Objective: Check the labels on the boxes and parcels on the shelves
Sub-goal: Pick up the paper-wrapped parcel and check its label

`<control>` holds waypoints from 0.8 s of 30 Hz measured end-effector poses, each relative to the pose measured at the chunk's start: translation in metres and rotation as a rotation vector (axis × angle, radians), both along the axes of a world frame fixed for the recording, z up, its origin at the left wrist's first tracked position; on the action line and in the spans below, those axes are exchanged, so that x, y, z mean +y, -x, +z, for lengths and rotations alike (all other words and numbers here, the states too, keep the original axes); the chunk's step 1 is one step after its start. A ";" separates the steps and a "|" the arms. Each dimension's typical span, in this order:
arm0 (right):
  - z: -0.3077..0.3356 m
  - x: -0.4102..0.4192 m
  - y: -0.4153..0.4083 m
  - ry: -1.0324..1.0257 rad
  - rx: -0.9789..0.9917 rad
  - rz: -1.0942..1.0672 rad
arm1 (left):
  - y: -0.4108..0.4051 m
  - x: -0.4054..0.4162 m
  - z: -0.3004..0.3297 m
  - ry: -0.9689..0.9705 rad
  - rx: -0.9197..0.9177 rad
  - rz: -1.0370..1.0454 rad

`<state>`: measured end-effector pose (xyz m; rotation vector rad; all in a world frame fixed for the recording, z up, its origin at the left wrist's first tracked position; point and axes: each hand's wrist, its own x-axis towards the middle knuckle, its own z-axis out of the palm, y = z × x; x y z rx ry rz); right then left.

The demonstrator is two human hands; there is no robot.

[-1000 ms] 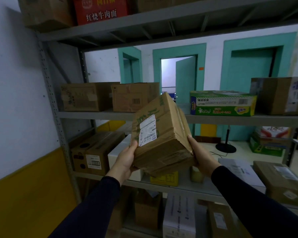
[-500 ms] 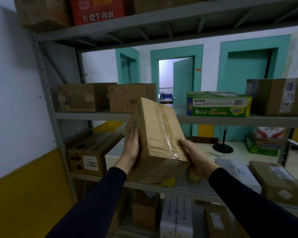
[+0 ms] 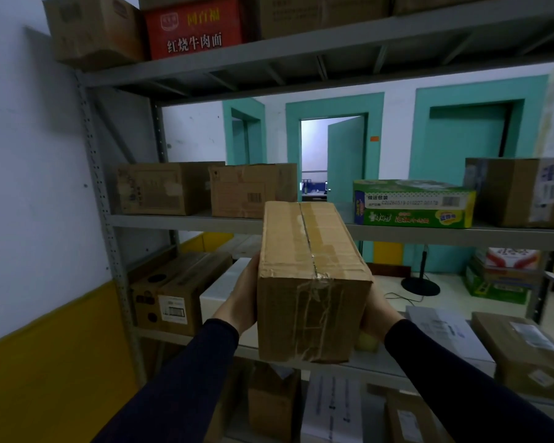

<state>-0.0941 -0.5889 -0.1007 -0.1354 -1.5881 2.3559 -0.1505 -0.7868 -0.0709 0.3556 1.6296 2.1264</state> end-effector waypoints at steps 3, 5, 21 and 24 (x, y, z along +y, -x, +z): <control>0.003 -0.002 0.001 0.035 -0.039 -0.011 | 0.000 -0.001 0.001 -0.041 -0.025 0.011; 0.004 -0.005 0.001 0.025 -0.058 -0.019 | -0.002 0.000 -0.002 -0.038 -0.009 -0.006; -0.004 0.013 0.002 0.031 -0.065 -0.050 | 0.011 0.022 -0.009 0.016 -0.005 -0.002; 0.001 0.028 0.006 0.036 -0.034 -0.059 | 0.018 0.038 -0.001 0.081 0.108 0.028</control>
